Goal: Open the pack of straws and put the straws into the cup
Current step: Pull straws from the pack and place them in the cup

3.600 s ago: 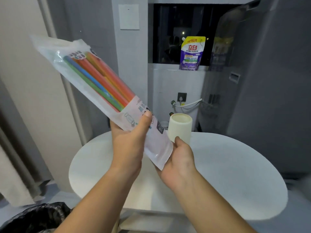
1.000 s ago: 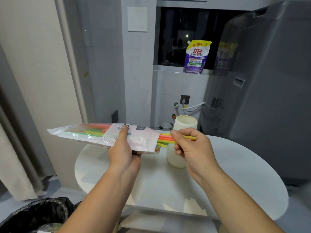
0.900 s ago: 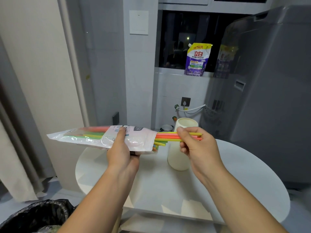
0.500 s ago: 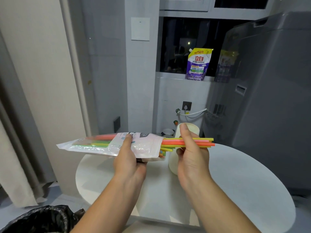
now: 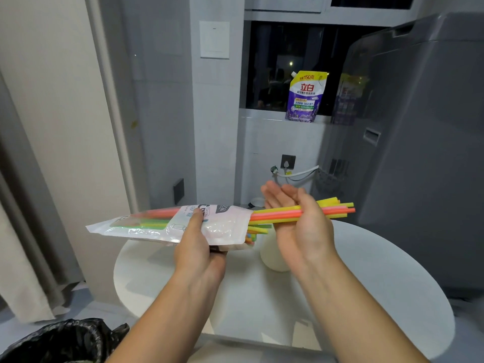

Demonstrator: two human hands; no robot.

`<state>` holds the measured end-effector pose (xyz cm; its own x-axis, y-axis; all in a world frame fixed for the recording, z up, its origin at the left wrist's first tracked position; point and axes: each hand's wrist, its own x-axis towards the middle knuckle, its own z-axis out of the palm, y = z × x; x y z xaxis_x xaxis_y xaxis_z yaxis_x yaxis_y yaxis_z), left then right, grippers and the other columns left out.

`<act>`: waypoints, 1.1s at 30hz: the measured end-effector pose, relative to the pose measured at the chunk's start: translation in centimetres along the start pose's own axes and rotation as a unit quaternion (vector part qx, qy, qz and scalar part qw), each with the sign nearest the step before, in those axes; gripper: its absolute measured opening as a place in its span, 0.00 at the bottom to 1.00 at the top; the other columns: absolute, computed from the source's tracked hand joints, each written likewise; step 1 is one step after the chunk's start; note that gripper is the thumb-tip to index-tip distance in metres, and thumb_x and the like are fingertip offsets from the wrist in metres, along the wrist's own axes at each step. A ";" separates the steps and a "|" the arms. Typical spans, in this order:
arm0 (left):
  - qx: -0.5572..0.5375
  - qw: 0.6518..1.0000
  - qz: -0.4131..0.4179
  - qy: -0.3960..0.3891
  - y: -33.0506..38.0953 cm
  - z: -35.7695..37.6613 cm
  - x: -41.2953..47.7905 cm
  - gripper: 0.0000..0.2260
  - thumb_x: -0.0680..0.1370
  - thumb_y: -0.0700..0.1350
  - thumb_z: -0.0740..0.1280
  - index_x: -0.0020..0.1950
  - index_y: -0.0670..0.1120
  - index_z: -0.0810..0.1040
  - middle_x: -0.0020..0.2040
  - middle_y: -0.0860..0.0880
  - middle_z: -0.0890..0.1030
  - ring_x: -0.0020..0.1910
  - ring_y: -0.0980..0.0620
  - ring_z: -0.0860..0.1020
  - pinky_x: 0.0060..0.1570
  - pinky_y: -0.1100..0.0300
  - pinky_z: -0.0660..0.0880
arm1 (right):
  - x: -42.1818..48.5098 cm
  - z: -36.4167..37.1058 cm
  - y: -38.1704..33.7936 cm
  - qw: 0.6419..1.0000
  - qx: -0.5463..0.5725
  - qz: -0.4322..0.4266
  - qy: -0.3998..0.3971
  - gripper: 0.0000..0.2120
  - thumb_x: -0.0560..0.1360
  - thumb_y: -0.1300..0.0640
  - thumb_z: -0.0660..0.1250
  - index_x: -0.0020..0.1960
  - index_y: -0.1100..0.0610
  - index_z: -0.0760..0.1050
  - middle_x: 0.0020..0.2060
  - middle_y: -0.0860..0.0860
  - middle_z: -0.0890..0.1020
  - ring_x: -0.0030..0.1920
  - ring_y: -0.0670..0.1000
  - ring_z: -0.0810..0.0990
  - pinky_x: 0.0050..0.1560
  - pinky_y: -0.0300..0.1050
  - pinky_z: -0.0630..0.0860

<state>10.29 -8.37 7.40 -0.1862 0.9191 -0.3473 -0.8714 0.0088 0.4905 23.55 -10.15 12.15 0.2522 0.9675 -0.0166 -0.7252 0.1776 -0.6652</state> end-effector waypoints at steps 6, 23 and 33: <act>-0.022 0.999 -0.002 0.026 1.2 0.0 0.8 0.18 0.85 0.43 0.69 0.75 0.44 0.76 0.62 0.46 0.86 0.47 0.48 0.87 0.25 0.57 0.81 | 0.8 -0.3 -3.1 0.998 -0.006 0.014 -0.056 0.14 0.85 0.57 0.54 0.51 0.63 0.75 0.48 0.63 0.87 0.51 0.61 0.87 0.57 0.57 0.79; -0.040 0.998 0.012 0.048 1.4 0.1 2.8 0.19 0.84 0.44 0.70 0.75 0.46 0.76 0.65 0.46 0.85 0.53 0.47 0.86 0.31 0.54 0.85 | 3.5 -1.2 -10.0 0.999 -0.029 -0.009 -0.038 0.14 0.85 0.55 0.55 0.53 0.63 0.74 0.43 0.61 0.88 0.46 0.59 0.88 0.49 0.60 0.80; -0.047 0.998 0.009 0.035 1.3 -0.3 3.0 0.17 0.85 0.45 0.69 0.74 0.46 0.76 0.65 0.46 0.85 0.49 0.50 0.86 0.40 0.51 0.86 | 3.9 -2.4 -12.4 1.000 -0.020 -0.012 0.003 0.13 0.85 0.57 0.56 0.54 0.63 0.75 0.44 0.61 0.88 0.46 0.59 0.88 0.53 0.62 0.79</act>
<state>8.44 -5.70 6.79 -0.2297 0.8891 -0.3960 -0.9060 -0.0468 0.4206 35.03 -9.05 18.56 0.2740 0.9617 -0.0046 -0.6932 0.1942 -0.6941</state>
